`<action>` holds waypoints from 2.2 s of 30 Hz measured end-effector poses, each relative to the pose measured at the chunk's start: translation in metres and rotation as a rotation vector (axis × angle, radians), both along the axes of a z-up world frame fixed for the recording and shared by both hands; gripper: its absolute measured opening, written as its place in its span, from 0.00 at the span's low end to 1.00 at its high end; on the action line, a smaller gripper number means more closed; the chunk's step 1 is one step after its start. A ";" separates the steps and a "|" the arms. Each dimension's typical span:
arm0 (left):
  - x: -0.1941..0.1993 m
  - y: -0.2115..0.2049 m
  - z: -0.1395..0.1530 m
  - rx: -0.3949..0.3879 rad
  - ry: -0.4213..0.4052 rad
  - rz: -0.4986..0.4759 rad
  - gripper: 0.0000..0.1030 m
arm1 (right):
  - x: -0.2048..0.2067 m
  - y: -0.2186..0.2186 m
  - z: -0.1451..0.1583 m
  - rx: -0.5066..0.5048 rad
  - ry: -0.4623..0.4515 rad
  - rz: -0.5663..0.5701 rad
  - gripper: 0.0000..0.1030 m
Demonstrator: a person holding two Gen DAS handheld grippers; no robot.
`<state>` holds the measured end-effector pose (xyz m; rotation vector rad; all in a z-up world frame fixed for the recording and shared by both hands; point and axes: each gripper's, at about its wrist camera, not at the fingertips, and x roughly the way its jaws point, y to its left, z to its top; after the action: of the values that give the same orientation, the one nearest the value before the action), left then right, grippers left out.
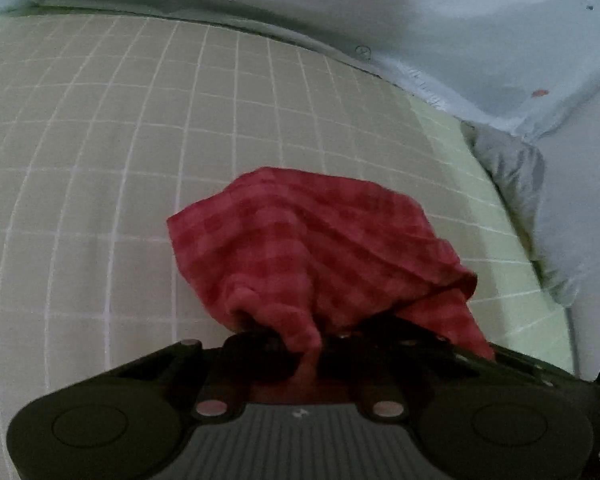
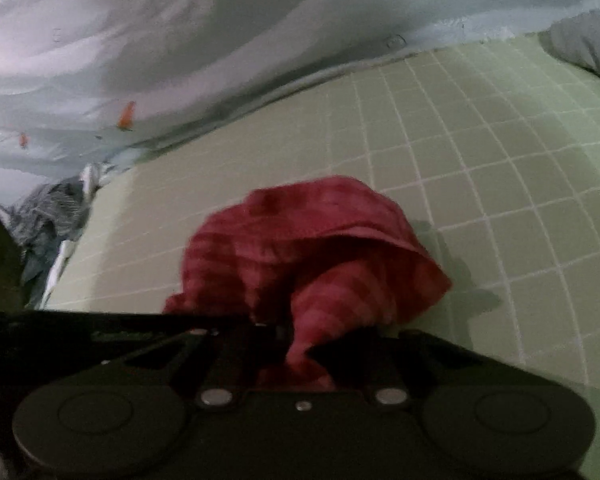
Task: Fold clothes
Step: 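Pinch the folded shorts with both grippers and lift them off the mat, then carry the folded shorts with both grippers onto the grey pillow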
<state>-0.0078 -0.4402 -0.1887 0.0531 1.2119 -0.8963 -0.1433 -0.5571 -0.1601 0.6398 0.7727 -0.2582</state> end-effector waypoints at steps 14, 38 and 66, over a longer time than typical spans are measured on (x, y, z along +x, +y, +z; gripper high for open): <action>-0.085 0.005 0.060 -0.064 -0.003 -0.162 0.11 | -0.103 0.024 0.061 -0.006 -0.027 -0.202 0.09; -0.170 -0.363 0.181 -0.133 -0.504 -0.531 0.13 | -0.191 -0.255 0.113 -0.062 -0.395 -0.566 0.10; -0.122 -0.403 0.105 -0.089 -0.552 -0.217 0.96 | -0.183 -0.317 0.067 -0.425 0.103 -0.892 0.99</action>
<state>-0.1295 -0.8429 -0.0836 0.3437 0.6575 -1.0372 -0.3263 -0.8737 -0.0932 0.5312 0.4614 -1.2444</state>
